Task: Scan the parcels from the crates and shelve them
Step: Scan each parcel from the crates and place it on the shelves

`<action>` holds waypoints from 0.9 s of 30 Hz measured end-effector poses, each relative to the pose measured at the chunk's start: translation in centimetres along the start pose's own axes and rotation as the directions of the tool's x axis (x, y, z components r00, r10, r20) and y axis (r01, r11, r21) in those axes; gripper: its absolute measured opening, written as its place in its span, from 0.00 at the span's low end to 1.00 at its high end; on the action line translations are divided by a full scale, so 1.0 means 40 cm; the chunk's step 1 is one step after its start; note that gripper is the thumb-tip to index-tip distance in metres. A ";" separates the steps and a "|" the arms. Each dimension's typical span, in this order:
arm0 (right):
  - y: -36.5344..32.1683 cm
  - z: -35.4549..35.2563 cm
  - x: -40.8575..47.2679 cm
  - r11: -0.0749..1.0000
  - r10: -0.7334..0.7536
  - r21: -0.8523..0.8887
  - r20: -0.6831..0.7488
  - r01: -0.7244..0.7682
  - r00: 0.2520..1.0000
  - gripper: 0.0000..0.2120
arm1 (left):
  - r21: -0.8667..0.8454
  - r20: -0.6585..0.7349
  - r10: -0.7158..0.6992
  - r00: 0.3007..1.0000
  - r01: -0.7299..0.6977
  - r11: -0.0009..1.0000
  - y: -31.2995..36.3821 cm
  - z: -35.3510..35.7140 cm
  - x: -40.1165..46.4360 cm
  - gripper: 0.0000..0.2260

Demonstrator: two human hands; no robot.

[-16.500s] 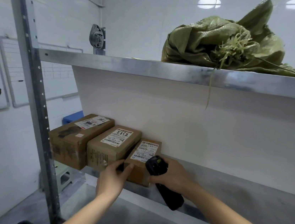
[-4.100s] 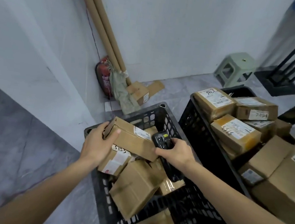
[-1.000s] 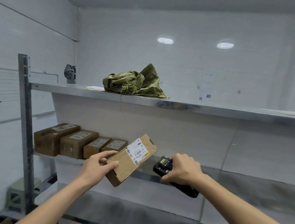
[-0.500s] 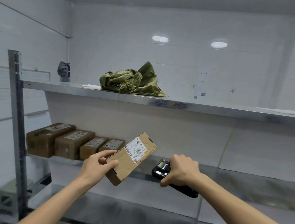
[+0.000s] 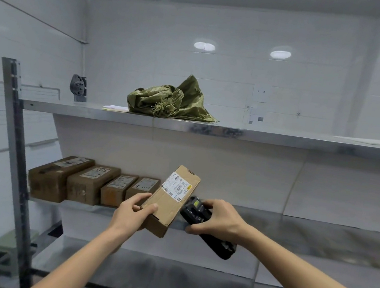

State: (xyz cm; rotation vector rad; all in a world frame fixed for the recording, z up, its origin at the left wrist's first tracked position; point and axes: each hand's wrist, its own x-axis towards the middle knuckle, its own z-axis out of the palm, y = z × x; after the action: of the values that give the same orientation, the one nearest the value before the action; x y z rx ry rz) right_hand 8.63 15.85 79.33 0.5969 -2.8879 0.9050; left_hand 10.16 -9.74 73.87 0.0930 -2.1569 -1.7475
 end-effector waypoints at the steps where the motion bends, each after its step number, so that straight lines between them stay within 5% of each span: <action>1: -0.008 0.015 0.002 0.998 -0.033 0.060 -0.007 0.033 0.999 0.25 | -0.032 -0.001 -0.017 1.000 0.017 0.999 -0.002 0.009 0.003 0.11; 7: -0.026 0.076 0.031 0.969 -0.127 0.210 -0.033 0.131 0.991 0.31 | -0.211 0.073 -0.087 0.994 0.101 0.972 -0.020 0.041 0.011 0.11; 14: -0.012 0.123 0.078 0.961 -0.120 0.242 -0.064 0.132 0.991 0.29 | -0.168 0.300 -0.080 0.951 0.135 0.977 -0.079 -0.020 0.048 0.18; 27: 0.072 0.261 0.294 0.974 -0.060 0.222 0.087 0.039 0.994 0.25 | 0.012 0.179 -0.036 0.983 0.034 0.999 -0.252 -0.003 0.228 0.14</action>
State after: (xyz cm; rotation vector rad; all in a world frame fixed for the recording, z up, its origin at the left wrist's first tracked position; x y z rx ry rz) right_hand -2.69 8.11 71.11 0.7438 -2.8592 1.2317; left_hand -0.06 -14.71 66.42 -0.0252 -2.3023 -1.8284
